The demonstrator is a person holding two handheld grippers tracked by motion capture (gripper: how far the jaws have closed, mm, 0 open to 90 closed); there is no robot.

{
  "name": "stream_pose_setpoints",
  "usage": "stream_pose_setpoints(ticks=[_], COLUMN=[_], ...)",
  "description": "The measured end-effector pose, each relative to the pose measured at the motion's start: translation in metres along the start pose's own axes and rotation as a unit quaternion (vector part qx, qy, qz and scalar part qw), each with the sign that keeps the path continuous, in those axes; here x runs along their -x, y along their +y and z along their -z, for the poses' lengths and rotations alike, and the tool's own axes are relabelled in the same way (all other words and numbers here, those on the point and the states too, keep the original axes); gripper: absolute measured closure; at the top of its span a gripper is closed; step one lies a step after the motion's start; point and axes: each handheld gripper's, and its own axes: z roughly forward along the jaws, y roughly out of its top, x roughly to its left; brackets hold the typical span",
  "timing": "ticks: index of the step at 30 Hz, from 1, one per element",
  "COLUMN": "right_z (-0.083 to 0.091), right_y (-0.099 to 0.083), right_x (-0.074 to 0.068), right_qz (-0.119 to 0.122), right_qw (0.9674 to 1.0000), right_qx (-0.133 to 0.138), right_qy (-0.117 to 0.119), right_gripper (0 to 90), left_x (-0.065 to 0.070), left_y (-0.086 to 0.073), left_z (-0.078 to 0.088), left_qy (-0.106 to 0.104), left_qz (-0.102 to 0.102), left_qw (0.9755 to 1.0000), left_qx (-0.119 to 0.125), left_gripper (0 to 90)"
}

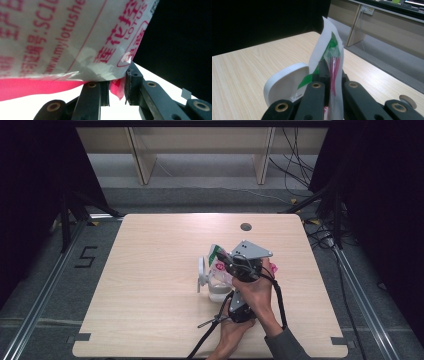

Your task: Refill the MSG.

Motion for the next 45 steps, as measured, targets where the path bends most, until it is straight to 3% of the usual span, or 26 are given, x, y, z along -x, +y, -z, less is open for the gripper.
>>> stream_pose_setpoints(ticks=[2, 5, 8, 16, 19, 21, 23, 25, 27, 28, 29, 30, 31, 33, 36, 38, 40, 45], right_z=[-0.0008, -0.0008, -0.0013, -0.0010, -0.0012, -0.0017, -0.0021, -0.0016, -0.0006, -0.0008, -0.0019, -0.0027, -0.0027, -0.0026, -0.0016, -0.0020, -0.0034, -0.0017], right_y=[0.0002, 0.0004, -0.0001, 0.0003, 0.0005, 0.0002, 0.0001, 0.0001, 0.0008, 0.0011, 0.0012, 0.0006, 0.0006, 0.0011, 0.0011, 0.0012, 0.0006, 0.0018], right_x=[0.0010, 0.0016, 0.0008, 0.0009, 0.0019, 0.0001, -0.0003, -0.0004, -0.0024, -0.0014, -0.0009, -0.0030, -0.0030, -0.0022, -0.0020, -0.0019, -0.0018, -0.0017], right_qz=[0.010, 0.009, 0.010, 0.010, 0.013, 0.011, 0.012, 0.011, 0.004, 0.016, 0.023, 0.019, 0.019, 0.023, 0.018, 0.019, 0.018, 0.023], right_qw=[0.9999, 0.9999, 0.9999, 0.9999, 0.9999, 0.9999, 0.9999, 0.9999, 0.9999, 0.9998, 0.9997, 0.9998, 0.9998, 0.9996, 0.9998, 0.9998, 0.9998, 0.9997], right_qx=[0.010, 0.009, 0.006, 0.005, 0.007, 0.007, 0.005, 0.005, 0.005, 0.007, 0.004, 0.003, 0.003, 0.008, 0.002, 0.003, 0.006, 0.006], right_qy=[-0.007, 0.002, -0.007, -0.005, -0.003, -0.011, -0.010, -0.011, -0.008, -0.011, -0.006, -0.010, -0.010, -0.011, -0.006, -0.005, -0.002, -0.005], right_gripper=[90.0, 90.0, 90.0, 90.0, 90.0, 90.0, 90.0, 90.0, 90.0, 90.0, 90.0, 90.0, 90.0, 90.0, 90.0, 90.0, 90.0, 90.0], left_x=[-0.0001, -0.0002, 0.0000, 0.0000, 0.0011, -0.0003, 0.0010, -0.0003, 0.0013, 0.0008, -0.0006, 0.0009, 0.0009, -0.0013, 0.0016, -0.0013, 0.0008, 0.0002], left_y=[0.0000, -0.0001, 0.0000, -0.0003, -0.0002, -0.0003, -0.0004, 0.0001, 0.0004, 0.0004, 0.0002, 0.0004, 0.0004, 0.0001, 0.0003, 0.0003, 0.0006, 0.0010], left_z=[0.0003, 0.0001, 0.0013, 0.0004, -0.0004, 0.0005, -0.0003, 0.0006, 0.0006, 0.0003, 0.0008, 0.0004, 0.0004, 0.0011, -0.0002, 0.0009, 0.0000, 0.0000], left_qy=[0.002, 0.001, 0.006, 0.000, -0.003, 0.000, -0.004, 0.000, -0.003, -0.003, -0.003, -0.007, -0.007, -0.002, -0.005, -0.004, -0.008, -0.007], left_qz=[-0.002, 0.000, -0.003, 0.000, 0.014, -0.001, 0.014, -0.001, 0.012, 0.014, 0.002, 0.015, 0.015, -0.001, 0.019, 0.001, 0.018, 0.017], left_qw=[1.0000, 1.0000, 1.0000, 1.0000, 0.9998, 1.0000, 0.9998, 1.0000, 0.9998, 0.9998, 1.0000, 0.9998, 0.9998, 1.0000, 0.9996, 1.0000, 0.9997, 0.9997], left_qx=[0.002, 0.001, -0.006, 0.002, 0.011, 0.002, 0.011, 0.002, 0.013, 0.012, 0.004, 0.013, 0.013, 0.002, 0.018, 0.002, 0.014, 0.015], left_gripper=[76.3, 76.3, 76.4, 76.3, 76.4, 76.4, 76.4, 76.3, 76.3, 76.3, 76.3, 76.3, 76.3, 76.4, 76.3, 76.4, 76.4, 76.4])
